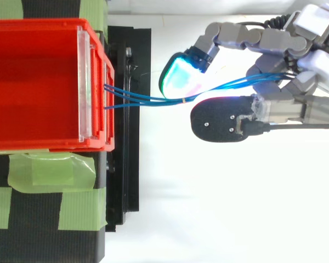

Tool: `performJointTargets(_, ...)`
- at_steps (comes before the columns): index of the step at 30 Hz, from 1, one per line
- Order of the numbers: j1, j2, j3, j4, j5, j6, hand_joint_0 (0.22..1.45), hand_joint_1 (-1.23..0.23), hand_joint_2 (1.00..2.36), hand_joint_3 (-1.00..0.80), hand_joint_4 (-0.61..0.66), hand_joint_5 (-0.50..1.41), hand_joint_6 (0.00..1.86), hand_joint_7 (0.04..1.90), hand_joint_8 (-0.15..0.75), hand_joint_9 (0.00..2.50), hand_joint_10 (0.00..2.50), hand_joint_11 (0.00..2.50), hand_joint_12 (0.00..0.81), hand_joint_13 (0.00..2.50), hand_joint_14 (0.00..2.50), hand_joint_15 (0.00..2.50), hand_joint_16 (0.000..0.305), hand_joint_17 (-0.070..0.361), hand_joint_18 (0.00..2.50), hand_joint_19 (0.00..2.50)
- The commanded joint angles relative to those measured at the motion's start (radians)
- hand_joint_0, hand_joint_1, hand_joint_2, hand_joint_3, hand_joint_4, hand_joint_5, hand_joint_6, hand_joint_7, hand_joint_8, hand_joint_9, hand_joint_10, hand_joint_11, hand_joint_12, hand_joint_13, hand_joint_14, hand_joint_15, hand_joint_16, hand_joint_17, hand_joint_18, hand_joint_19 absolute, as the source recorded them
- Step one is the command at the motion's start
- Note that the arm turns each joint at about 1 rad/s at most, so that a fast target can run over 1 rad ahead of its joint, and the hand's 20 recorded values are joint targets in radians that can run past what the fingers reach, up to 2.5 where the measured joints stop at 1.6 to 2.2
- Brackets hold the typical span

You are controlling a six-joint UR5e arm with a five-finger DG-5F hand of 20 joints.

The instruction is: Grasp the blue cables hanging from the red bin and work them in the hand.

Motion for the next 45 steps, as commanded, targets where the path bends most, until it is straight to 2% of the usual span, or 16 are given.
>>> performJointTargets(1, 0.003, 0.000, 0.000, -0.005, 0.000, 0.001, 0.99, -0.62, 1.02, -0.51, 0.25, 0.26, 0.01, 1.26, 0.535, 1.78, 2.50, 2.50, 0.712, 2.02, 2.50, 1.97, 0.237, 0.178, 2.50, 0.65)
performJointTargets(19, 0.015, 0.000, 0.000, -0.017, -0.006, 0.022, 0.99, -0.65, 1.02, -0.61, 0.26, 0.25, 0.00, 1.35, 0.535, 1.78, 2.50, 2.50, 0.712, 2.02, 2.50, 1.97, 0.237, 0.178, 2.50, 0.65)
performJointTargets(23, 0.015, 0.002, 0.008, -0.021, -0.011, 0.022, 0.98, -0.66, 1.02, -0.62, 0.27, 0.21, 0.12, 1.32, 0.535, 1.78, 2.50, 2.50, 0.712, 2.02, 2.50, 1.97, 0.237, 0.178, 2.50, 0.65)
performJointTargets(27, 0.015, 0.002, 0.020, -0.027, -0.015, 0.022, 0.96, -0.66, 1.02, -0.63, 0.30, 0.14, 0.42, 1.21, 0.535, 1.78, 2.50, 2.50, 0.712, 2.02, 2.50, 1.97, 0.237, 0.178, 2.50, 0.65)
performJointTargets(29, 0.015, 0.002, 0.026, -0.031, -0.015, 0.022, 0.95, -0.66, 1.01, -0.68, 0.30, 0.13, 0.51, 1.17, 0.535, 1.78, 2.50, 2.50, 0.712, 2.02, 2.50, 1.97, 0.237, 0.178, 2.50, 0.65)
performJointTargets(35, 0.020, 0.002, 0.026, -0.036, -0.014, 0.022, 0.93, -0.66, 1.01, -0.73, 0.30, 0.16, 0.54, 1.18, 0.535, 1.78, 2.50, 2.50, 0.712, 2.02, 2.50, 1.97, 0.237, 0.178, 2.50, 0.65)
performJointTargets(45, 0.023, 0.000, 0.026, -0.039, -0.015, 0.022, 0.95, -0.65, 1.02, -0.57, 0.29, 0.18, 0.49, 1.20, 0.535, 1.78, 2.50, 2.50, 0.712, 2.02, 2.50, 1.97, 0.237, 0.178, 2.50, 0.65)
